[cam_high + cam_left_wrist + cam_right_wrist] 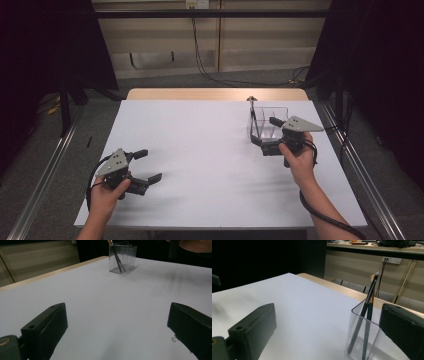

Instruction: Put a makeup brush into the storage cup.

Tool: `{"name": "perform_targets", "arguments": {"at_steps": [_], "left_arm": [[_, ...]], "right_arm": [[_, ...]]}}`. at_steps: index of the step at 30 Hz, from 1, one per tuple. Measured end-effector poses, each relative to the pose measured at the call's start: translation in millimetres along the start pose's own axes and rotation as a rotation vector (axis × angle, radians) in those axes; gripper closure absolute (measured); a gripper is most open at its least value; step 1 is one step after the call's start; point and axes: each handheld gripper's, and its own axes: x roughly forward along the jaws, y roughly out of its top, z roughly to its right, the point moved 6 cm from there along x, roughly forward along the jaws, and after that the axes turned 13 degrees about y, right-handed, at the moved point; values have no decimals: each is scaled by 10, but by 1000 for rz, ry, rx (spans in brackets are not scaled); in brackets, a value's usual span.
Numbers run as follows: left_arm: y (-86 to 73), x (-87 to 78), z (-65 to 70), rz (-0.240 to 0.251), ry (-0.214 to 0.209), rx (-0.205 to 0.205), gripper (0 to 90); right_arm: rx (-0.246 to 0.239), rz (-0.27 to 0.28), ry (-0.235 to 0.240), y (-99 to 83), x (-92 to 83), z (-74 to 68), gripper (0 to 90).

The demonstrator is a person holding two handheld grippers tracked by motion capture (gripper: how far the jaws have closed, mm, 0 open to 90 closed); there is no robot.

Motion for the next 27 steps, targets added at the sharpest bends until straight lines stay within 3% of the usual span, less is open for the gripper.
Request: {"name": "perform_targets", "arguments": {"at_steps": [27], "left_arm": [[-1,13,7,-3,-6,11,28]], "right_arm": [[9,-15,8,-185,-271,-56,9]]}}
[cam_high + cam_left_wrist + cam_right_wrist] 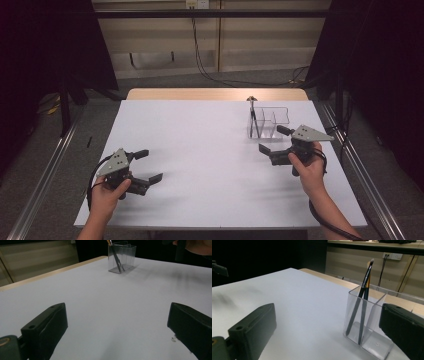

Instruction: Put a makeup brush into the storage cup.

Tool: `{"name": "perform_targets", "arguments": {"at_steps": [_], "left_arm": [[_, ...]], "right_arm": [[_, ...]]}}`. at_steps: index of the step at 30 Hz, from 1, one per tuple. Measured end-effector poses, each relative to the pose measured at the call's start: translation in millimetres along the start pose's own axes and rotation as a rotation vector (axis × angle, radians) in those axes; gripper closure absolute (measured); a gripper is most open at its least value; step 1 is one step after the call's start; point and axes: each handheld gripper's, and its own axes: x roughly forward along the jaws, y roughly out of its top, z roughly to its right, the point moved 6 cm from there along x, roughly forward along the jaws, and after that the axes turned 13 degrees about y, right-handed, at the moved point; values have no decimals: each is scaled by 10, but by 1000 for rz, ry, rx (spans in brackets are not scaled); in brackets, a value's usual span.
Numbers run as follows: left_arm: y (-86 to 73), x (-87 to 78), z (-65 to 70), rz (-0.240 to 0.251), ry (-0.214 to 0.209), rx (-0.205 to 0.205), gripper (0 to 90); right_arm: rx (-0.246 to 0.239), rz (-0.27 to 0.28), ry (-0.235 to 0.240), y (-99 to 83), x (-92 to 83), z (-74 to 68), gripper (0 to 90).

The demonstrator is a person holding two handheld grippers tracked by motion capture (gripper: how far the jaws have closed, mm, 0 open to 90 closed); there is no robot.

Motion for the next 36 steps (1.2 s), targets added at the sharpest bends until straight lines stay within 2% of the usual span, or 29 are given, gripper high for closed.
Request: {"name": "perform_targets", "arguments": {"at_steps": [36], "left_arm": [[2,0,6,-3,5,0,28]], "right_arm": [[24,-20,3,-253,-296,-84,9]]}}
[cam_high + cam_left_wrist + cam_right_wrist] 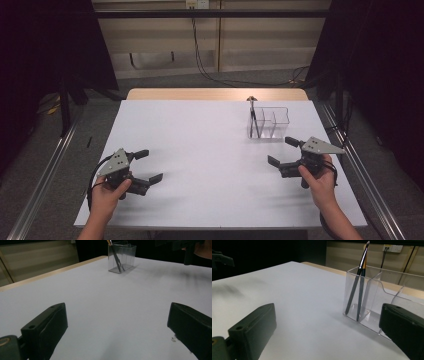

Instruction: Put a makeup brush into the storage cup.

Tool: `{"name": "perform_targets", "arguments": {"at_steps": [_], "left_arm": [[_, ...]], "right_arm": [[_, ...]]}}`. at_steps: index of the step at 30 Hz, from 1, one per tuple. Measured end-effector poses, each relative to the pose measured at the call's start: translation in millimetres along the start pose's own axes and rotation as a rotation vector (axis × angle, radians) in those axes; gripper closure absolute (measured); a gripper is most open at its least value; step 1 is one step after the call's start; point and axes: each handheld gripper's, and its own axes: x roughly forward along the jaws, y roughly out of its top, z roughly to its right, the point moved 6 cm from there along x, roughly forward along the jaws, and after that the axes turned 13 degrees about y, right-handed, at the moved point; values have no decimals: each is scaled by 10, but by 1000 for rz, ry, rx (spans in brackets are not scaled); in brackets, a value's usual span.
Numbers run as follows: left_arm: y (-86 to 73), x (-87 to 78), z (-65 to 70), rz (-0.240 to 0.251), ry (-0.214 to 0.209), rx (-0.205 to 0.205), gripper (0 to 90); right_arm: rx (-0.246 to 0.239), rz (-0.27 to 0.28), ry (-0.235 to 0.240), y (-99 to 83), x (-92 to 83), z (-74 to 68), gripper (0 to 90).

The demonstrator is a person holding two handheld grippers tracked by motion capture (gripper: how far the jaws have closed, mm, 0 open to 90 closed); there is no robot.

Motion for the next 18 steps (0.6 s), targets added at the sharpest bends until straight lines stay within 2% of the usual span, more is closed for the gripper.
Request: {"name": "perform_targets", "arguments": {"at_steps": [18], "left_arm": [[8,-3,5,6,0,-7,28]], "right_arm": [[9,-4,-11,-74,-159,-32,9]]}}
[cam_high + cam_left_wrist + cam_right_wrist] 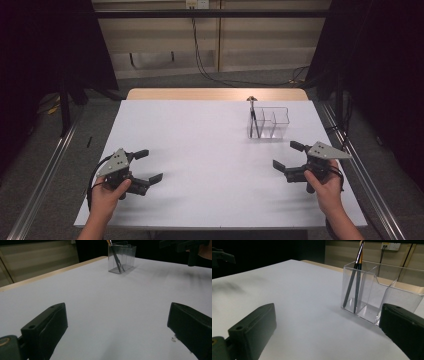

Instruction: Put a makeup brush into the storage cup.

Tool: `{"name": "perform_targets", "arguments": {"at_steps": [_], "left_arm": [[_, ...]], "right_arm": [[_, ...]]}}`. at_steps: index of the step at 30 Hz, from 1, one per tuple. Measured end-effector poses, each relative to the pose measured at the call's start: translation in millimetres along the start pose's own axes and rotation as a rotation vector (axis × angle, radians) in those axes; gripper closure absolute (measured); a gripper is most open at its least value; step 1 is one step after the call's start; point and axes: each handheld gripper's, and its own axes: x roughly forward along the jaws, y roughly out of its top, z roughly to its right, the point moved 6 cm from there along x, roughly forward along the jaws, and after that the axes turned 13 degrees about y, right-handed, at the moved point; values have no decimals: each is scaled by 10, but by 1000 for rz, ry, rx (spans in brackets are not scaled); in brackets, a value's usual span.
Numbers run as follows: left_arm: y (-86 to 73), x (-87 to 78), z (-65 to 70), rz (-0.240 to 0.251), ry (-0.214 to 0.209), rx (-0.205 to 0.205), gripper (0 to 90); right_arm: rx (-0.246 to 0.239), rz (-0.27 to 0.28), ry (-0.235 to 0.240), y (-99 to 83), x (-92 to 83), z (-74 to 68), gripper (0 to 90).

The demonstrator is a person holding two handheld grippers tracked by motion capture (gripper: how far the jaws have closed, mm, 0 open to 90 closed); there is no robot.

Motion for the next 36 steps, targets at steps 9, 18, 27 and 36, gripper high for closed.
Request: {"name": "perform_targets", "arguments": {"at_steps": [9,18,27,36], "left_arm": [[0,-5,-7,-1,2,5,28],[2,-5,-3,0,1,3,28],[2,-9,-3,0,0,4,28],[5,-8,-3,0,1,4,28]], "right_arm": [[4,-7,2,-56,-72,-23,9],[2,-14,3,-96,-122,-41,9],[1,-20,-1,-115,-169,-56,9],[2,-38,-10,-186,-235,-61,9]]}}
